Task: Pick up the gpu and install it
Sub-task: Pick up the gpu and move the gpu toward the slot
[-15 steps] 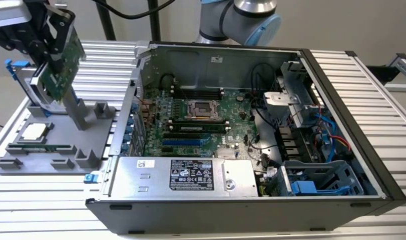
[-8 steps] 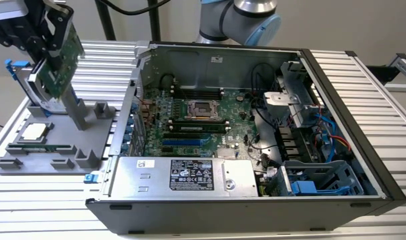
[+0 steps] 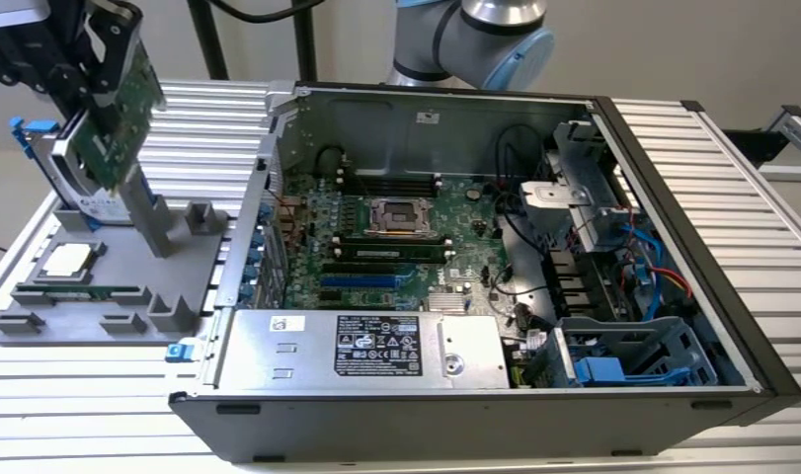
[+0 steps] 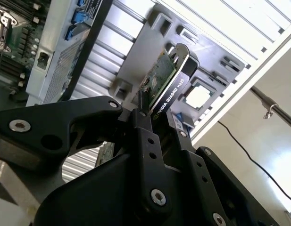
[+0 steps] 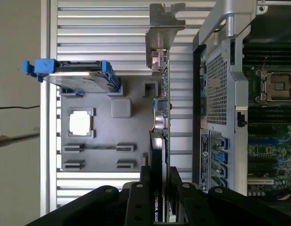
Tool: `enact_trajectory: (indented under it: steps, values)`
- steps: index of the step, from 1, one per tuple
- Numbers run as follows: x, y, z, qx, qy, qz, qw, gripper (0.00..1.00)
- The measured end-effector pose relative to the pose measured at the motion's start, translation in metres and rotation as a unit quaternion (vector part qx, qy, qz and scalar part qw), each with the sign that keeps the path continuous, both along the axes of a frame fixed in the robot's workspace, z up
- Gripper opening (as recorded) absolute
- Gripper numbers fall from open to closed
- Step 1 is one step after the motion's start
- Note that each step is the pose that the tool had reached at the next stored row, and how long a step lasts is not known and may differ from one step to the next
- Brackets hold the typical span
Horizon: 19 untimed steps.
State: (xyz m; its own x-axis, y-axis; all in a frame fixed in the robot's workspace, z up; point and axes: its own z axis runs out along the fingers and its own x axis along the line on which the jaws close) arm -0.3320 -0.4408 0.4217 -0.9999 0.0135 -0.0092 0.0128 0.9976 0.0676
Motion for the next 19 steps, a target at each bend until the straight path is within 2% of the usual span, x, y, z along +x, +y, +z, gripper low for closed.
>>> enact_trajectory:
  steps: [14, 19]
  values:
    - [0.0000, 0.0000, 0.0094, 0.0000, 0.0000, 0.000, 1.0000, 0.00]
    - [0.0000, 0.0000, 0.0107, 0.0000, 0.0000, 0.000, 1.0000, 0.00]
